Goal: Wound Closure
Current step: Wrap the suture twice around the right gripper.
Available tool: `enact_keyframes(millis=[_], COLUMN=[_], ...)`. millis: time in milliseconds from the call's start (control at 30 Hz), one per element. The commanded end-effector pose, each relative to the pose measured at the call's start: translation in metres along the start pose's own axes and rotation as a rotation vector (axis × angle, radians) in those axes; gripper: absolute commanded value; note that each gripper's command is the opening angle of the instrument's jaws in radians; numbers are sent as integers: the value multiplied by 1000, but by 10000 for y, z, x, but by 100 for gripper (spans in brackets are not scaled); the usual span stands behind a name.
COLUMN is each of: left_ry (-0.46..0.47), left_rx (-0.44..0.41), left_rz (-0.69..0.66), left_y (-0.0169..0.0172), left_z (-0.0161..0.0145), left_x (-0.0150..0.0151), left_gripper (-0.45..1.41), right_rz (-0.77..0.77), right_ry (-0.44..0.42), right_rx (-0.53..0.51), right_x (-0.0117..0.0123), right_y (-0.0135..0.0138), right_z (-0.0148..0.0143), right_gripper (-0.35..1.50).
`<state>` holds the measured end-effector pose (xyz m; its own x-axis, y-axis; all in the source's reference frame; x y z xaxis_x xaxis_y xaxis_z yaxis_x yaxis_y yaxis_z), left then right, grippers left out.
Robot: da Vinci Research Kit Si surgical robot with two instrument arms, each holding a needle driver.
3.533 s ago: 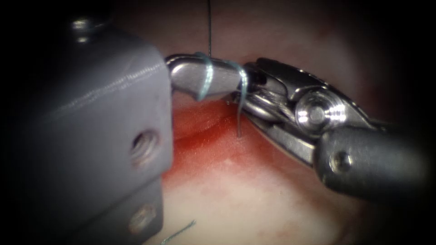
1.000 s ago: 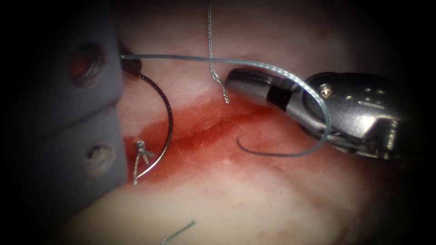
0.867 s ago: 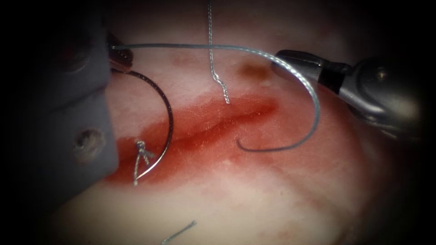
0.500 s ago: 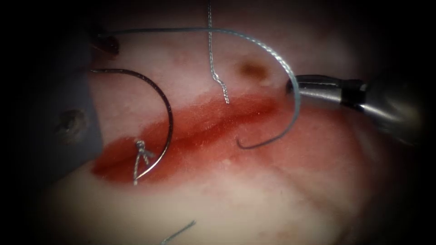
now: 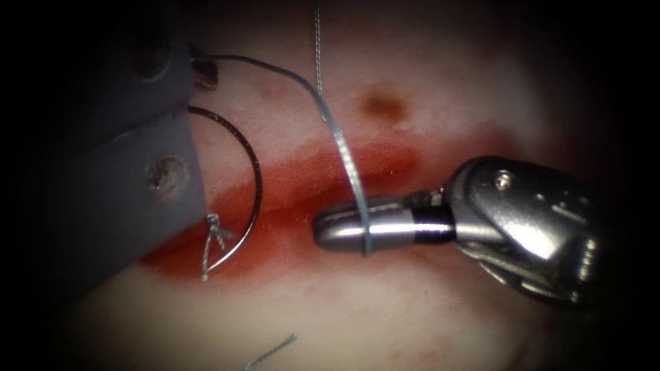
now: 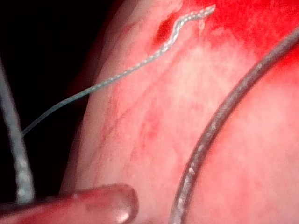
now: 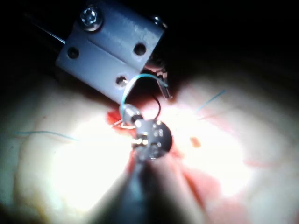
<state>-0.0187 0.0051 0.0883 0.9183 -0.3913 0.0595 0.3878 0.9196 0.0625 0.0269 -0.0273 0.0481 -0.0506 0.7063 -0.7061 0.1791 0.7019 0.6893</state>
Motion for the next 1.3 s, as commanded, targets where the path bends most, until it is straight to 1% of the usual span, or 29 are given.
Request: enact_keyframes(millis=[33, 67, 133, 200, 267, 300, 433, 467, 500, 533, 567, 600, 633, 667, 767, 800, 833, 867, 933, 967, 1033, 1100, 1133, 1200, 1267, 1300], left_ry=[3, 14, 33, 71, 92, 97, 159, 165, 167, 168, 169, 169, 168, 168, 166, 163, 158, 150, 135, 131, 116, 97, 81, 49, 22, -2], left_rx=[-3, 3, -2, 7, 48, 55, 109, 132, 150, 160, 166, 169, 172, 180, 190, 196, 206, 211, 224, 231, 239, 239, 222, 210, 203, 175], left_rz=[-1, -5, -6, 5, 40, 46, 101, 118, 136, 143, 147, 151, 155, 163, 180, 200, 223, 237, 263, 272, 285, 306, 317, 324, 322, 329], left_y=[9, 7, 6, 1, -11, -15, -35, -40, -43, -47, -49, -51, -52, -55, -60, -62, -66, -67, -68, -68, -67, -67, -66, -65, -64, -61], left_z=[-3, -2, 0, 5, 12, 14, 20, 21, 21, 19, 16, 13, 10, 4, -5, -9, -13, -15, -22, -26, -36, -49, -63, -81, -94, -106], left_x=[-6, -5, -5, -2, 1, 2, 5, 8, 9, 10, 11, 11, 10, 10, 9, 9, 7, 6, 2, 0, -5, -9, -14, -25, -32, -38], left_gripper=[-45, -45, -45, -45, -45, -45, -45, -45, -45, -45, -45, -45, -45, -45, -45, -45, -45, -45, -45, -45, -45, -45, -45, -45, -45, -45], right_rz=[8, 16, 33, 38, 36, 34, 66, 72, 75, 65, 40, -6, -60, -82, -100, -117, -142, -148, -199, -226, -272, -308, -345, -372, -385, -430], right_ry=[30, 69, 110, 140, 170, 185, 274, 304, 316, 329, 334, 328, 312, 272, 213, 196, 160, 139, 51, -2, -105, -171, -247, -324, -423, -519], right_rx=[12, 6, 15, 19, 22, 25, 32, -3, -21, -63, -79, -117, -189, -307, -445, -522, -643, -701, -857, -897, -956, -1005, -1027, -1027, -1012, -929], right_x=[9, 11, 12, 14, 17, 17, 21, 25, 26, 28, 29, 29, 29, 30, 33, 34, 35, 35, 35, 34, 33, 30, 26, 23, 19, 15], right_y=[2, 3, 4, 6, 10, 12, 17, 19, 20, 22, 23, 23, 24, 25, 28, 31, 34, 34, 35, 35, 36, 39, 43, 45, 48, 51], right_z=[20, 25, 29, 30, 32, 33, 38, 39, 39, 39, 40, 40, 40, 40, 39, 37, 36, 36, 37, 38, 41, 44, 46, 48, 49, 48], right_gripper=[-35, -35, -35, -35, -35, -35, -35, -35, -35, -35, -35, -35, -35, -35, -35, -35, -35, -35, -35, -35, -35, -35, -35, -35, -35, -35])
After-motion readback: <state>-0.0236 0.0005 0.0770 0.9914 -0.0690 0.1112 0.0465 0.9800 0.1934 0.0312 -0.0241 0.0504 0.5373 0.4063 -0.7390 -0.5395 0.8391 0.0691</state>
